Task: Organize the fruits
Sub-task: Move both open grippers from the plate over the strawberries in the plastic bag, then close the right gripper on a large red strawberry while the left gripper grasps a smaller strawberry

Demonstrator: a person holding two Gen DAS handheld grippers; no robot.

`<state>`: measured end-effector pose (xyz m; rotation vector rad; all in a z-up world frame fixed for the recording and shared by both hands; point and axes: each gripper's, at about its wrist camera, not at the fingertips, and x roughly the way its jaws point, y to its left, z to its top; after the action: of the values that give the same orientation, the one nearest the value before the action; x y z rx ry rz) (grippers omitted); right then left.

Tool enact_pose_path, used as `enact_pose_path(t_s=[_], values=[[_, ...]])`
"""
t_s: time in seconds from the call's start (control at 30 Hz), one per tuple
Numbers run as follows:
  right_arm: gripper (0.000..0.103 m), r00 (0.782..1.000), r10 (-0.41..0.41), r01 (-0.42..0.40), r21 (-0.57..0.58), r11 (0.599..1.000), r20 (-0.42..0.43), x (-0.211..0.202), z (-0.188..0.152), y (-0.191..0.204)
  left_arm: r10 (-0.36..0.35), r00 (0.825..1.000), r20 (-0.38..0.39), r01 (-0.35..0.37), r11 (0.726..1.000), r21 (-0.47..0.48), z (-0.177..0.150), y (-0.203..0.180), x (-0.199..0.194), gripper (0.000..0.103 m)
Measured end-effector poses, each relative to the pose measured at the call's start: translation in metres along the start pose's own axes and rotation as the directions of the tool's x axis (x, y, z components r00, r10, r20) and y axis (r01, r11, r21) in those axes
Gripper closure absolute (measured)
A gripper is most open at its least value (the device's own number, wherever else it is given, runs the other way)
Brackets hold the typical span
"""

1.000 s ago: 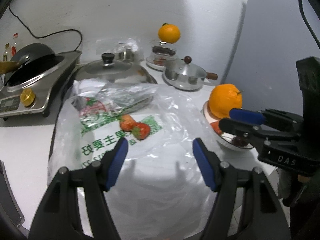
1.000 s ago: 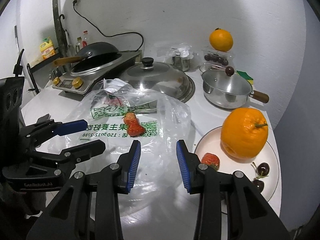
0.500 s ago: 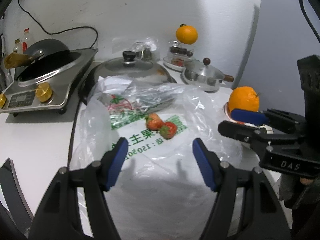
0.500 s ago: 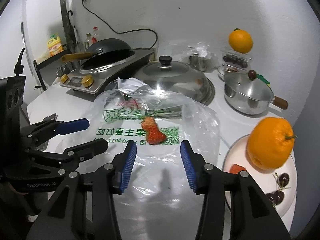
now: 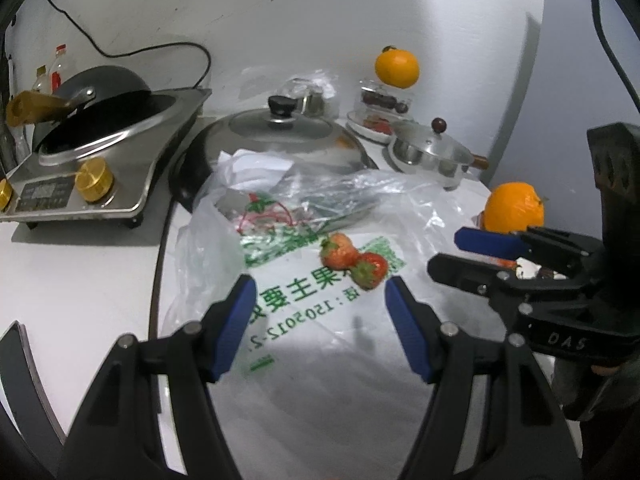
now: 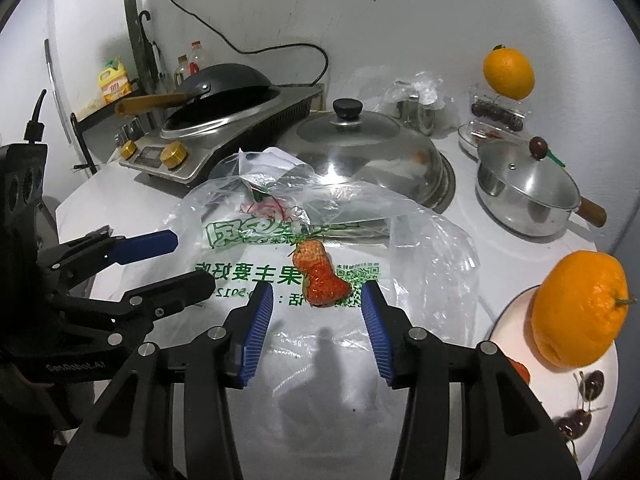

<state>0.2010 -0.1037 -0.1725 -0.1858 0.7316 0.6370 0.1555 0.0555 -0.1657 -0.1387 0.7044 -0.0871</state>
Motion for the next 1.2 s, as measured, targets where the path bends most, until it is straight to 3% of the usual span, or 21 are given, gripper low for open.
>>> enact_pose_path(t_s=[0.67, 1.2], values=[[0.050, 0.994, -0.003, 0.004, 0.005, 1.000, -0.112, 0.062, 0.004, -0.001, -0.007, 0.999, -0.049, 0.005, 0.999, -0.033, -0.002, 0.019, 0.030, 0.034], [0.050, 0.990, -0.032, 0.033, 0.007, 0.999, -0.140, 0.084, 0.005, 0.000, -0.025, 0.998, -0.066, 0.022, 0.999, -0.045, -0.006, 0.024, 0.040, 0.034]])
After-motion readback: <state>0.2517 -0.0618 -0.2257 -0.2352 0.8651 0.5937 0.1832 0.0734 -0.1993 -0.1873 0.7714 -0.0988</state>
